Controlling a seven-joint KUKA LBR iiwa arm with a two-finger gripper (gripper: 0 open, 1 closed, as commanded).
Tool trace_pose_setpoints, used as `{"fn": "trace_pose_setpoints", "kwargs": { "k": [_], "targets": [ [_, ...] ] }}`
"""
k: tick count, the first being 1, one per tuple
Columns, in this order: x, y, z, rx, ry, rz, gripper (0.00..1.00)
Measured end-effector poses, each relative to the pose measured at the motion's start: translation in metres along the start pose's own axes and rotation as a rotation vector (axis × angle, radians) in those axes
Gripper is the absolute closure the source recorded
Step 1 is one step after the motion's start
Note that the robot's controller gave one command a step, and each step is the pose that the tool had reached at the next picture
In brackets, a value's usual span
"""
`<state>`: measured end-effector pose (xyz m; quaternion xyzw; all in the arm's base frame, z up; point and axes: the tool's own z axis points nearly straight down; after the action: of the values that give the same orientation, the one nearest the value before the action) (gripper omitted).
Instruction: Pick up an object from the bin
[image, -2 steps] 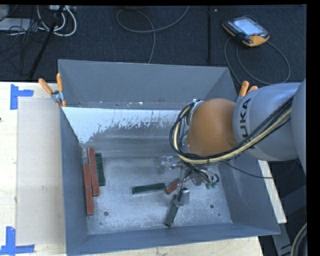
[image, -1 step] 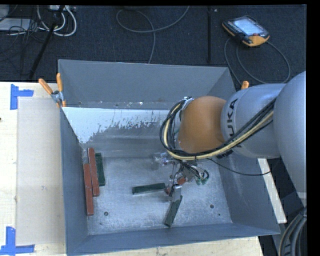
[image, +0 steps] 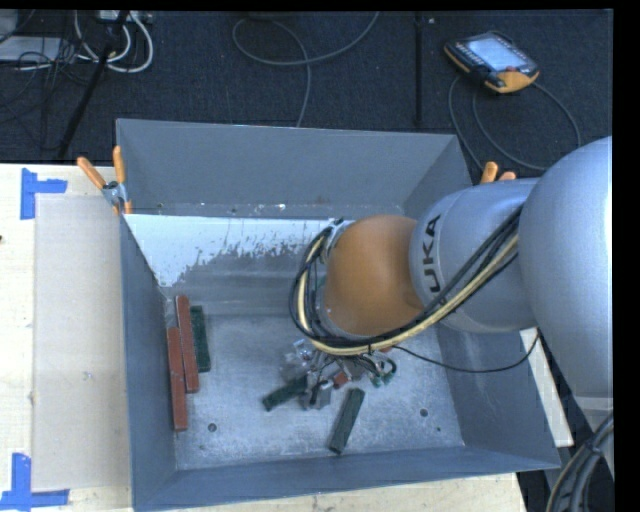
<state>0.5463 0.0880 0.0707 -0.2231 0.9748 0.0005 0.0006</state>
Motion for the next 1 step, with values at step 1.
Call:
{"fn": "trace_pose_setpoints", "kwargs": {
  "k": [1],
  "targets": [
    [0.0, 0.0, 0.0, 0.0, 0.0, 0.0, 1.0]
  ]
}}
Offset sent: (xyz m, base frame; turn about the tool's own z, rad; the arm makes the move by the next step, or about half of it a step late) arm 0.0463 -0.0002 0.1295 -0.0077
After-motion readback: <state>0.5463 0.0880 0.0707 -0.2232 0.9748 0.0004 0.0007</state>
